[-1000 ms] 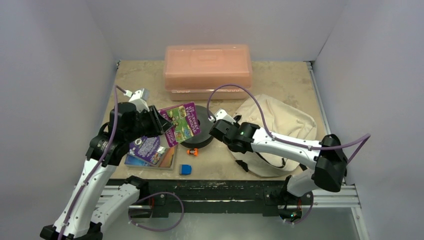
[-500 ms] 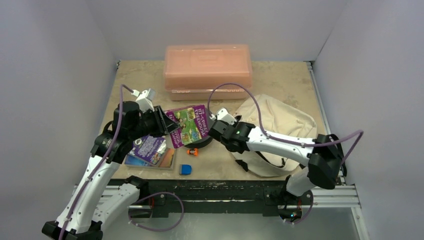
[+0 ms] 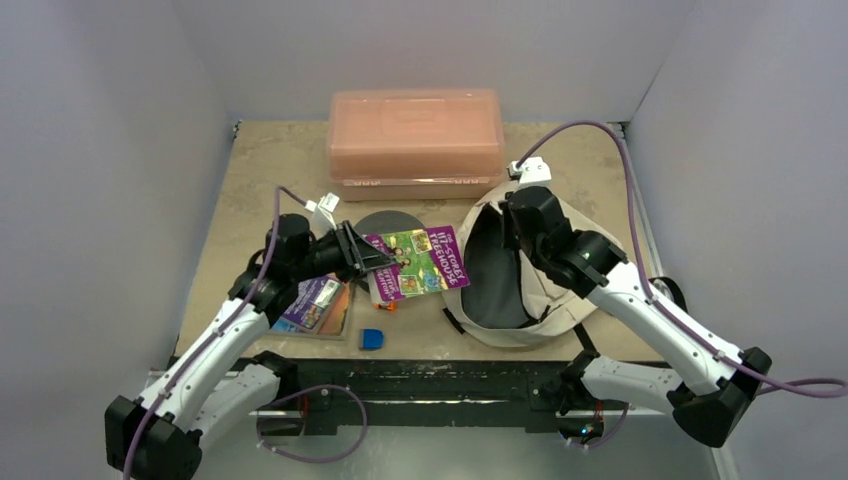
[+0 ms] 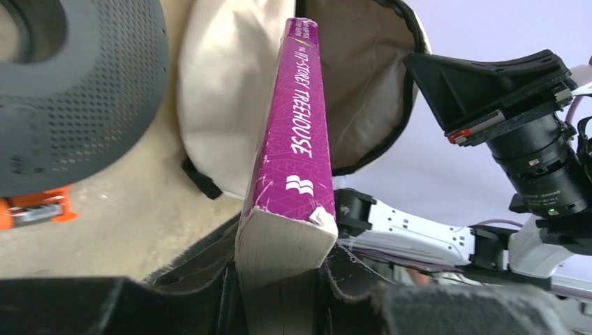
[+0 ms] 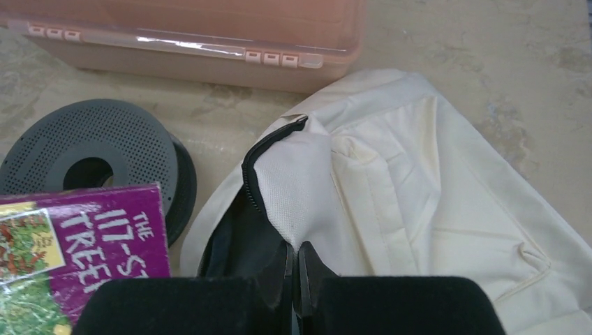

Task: Pack the student bag
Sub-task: Place the book in the student bag.

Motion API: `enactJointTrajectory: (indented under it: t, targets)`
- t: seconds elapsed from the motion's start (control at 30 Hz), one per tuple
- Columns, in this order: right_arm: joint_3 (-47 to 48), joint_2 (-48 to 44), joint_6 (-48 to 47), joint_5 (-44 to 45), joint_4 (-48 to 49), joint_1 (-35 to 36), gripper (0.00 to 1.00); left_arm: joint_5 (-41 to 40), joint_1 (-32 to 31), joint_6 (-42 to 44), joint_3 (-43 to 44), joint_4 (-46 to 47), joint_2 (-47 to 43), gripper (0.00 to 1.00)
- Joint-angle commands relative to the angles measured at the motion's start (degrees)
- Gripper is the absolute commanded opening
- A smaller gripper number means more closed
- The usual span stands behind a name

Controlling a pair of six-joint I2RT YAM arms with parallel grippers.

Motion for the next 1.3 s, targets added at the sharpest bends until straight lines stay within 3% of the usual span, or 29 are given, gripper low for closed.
enactJointTrajectory:
  t: [0.0, 0.17, 0.33, 0.43, 0.5, 0.7, 0.87, 0.97, 1.27]
  targets:
    - [0.3, 1.1, 1.7, -3.5, 5.3, -0.2, 0.0, 0.9, -5.5, -11.7, -0.2, 18.8, 3.2, 0.0]
    - [0.9, 1.6, 2.2, -4.5, 6.7, -0.3, 0.0, -10.7, -15.2, -12.9, 3.0, 16.6, 6.3, 0.0]
    - [2.2, 2.1, 2.1, -5.6, 7.4, -0.3, 0.0, -18.4, -22.1, -18.2, 6.7, 15.4, 14.9, 0.0]
    - [2.2, 1.6, 1.8, -6.2, 8.2, -0.3, 0.0, -25.6, -27.0, -23.2, 6.9, 21.8, 18.3, 0.0]
    - [2.2, 1.4, 1.8, -6.1, 8.3, -0.3, 0.0, -30.1, -29.3, -23.7, 9.4, 20.8, 19.8, 0.0]
    - [1.4, -0.3, 1.9, -8.1, 9.5, -0.3, 0.0, -36.1, -31.7, -25.7, 16.6, 19.1, 29.9, 0.0]
    - [1.6, -1.3, 2.6, -10.6, 9.8, -0.3, 0.0, -41.2, -35.1, -30.5, 14.6, 36.1, 40.1, 0.0]
    - [1.7, -2.5, 2.5, -11.6, 9.9, -0.3, 0.0, -45.2, -37.0, -26.2, 20.2, 33.1, 43.3, 0.0]
    - [2.8, -3.9, -1.0, -7.4, 7.0, -0.3, 0.0, -47.2, -38.6, -24.8, 26.4, 42.6, 55.4, 0.0]
